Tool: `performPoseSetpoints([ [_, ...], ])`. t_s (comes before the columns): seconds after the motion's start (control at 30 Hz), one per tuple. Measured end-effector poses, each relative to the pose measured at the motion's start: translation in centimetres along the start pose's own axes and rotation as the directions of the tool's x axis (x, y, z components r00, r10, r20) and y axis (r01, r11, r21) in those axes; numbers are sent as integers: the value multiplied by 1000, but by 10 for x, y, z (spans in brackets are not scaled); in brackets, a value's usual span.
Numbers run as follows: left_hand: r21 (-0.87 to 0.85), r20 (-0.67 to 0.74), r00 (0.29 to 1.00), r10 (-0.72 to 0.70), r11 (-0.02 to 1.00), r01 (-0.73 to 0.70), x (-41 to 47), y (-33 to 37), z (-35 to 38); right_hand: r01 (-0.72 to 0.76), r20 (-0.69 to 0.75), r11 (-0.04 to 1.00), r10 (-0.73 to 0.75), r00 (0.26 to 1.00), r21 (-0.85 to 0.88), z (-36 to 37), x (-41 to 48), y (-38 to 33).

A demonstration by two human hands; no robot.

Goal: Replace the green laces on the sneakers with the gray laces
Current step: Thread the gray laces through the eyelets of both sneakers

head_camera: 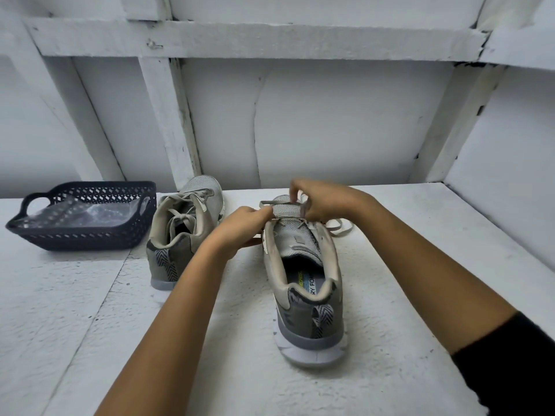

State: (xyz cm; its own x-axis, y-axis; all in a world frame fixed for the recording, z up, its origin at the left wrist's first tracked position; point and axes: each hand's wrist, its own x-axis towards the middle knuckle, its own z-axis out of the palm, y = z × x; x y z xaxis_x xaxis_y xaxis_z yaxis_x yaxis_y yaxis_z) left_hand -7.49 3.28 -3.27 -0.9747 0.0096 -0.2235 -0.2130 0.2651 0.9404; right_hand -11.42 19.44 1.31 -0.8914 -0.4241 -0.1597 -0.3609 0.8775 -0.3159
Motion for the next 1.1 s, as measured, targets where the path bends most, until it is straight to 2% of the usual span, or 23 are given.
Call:
performPoseSetpoints([
  [0.1,-43,0,1000,8,999,-8,1,-2,0,73,148,954,-30,989,-290,-5,9,-15],
  [0.2,-48,2,1000,20,999,-20,1,-2,0,113,226,867,0,974,-485,-1,15,-29],
  [0.27,-56,2,1000,22,998,-22,1,-3,0,135,233,815,0,973,-563,5,16,-32],
  [0.33,-73,5,1000,20,997,-19,0,-3,1,131,174,793,-32,984,-595,9,15,-30],
  [0.53,-114,37,999,20,993,-16,0,-5,0,130,-6,861,-153,988,-491,13,16,-12],
  [0.63,-123,33,999,37,992,-33,0,-6,2,179,-78,943,-209,975,-281,14,15,-5],
  [0.73,-119,26,999,41,992,-38,1,-6,2,180,-125,977,-194,973,-112,19,13,-7],
  [0.9,-112,24,999,38,993,-35,2,-6,4,156,-114,966,-182,977,-204,34,11,-17],
  [1.1,-104,-6,1000,26,994,-26,4,-9,4,177,-174,945,-230,958,-274,41,0,-23],
])
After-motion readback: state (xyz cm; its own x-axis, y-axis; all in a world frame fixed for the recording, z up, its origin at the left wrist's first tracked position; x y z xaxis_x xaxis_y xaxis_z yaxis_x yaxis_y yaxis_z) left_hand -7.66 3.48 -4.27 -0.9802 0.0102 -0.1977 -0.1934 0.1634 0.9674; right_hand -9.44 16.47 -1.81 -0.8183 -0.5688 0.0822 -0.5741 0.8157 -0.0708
